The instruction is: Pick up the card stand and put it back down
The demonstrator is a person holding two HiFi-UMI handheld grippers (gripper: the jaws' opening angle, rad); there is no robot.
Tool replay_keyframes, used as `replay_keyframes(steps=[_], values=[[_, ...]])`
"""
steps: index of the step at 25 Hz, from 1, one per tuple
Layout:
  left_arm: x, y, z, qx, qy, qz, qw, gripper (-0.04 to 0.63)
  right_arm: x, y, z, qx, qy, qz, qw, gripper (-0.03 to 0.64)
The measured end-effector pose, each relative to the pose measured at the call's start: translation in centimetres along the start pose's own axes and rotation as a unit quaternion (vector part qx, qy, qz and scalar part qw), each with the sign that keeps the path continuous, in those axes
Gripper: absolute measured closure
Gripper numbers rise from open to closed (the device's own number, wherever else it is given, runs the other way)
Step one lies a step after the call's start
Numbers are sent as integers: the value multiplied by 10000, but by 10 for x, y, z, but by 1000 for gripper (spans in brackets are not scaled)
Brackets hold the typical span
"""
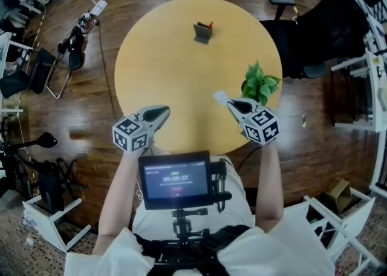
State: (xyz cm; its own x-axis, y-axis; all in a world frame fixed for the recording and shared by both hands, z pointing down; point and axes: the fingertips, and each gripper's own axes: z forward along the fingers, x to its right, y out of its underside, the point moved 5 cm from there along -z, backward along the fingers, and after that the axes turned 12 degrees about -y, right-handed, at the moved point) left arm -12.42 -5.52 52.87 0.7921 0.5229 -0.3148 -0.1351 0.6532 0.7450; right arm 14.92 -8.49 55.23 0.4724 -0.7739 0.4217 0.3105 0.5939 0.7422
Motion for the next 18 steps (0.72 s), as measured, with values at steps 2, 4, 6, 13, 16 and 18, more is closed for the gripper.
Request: replay_keyframes(steps=[2,4,6,13,16,18], values=[[-2,2,3,-64,8,7,10000,586,3,4,1,-37,21,32,10000,584],[-5,5,7,-129,0,13,9999,586,7,7,2,-94,62,18,9999,584],[-8,8,12,-185,-13,13,9998,586,10,9,4,-146,90,2,9999,584],[-13,21,17,-322,-51,-46,9995,586,18,26,12,-371,143,21,9992,584],[-15,26,16,-355,-80,-92,9993,586,20,33,17,-455,137,43,9989,584],[-18,29,16,-372,-104,-123,9992,586,22,40,22,-570,109,53,9983,584]])
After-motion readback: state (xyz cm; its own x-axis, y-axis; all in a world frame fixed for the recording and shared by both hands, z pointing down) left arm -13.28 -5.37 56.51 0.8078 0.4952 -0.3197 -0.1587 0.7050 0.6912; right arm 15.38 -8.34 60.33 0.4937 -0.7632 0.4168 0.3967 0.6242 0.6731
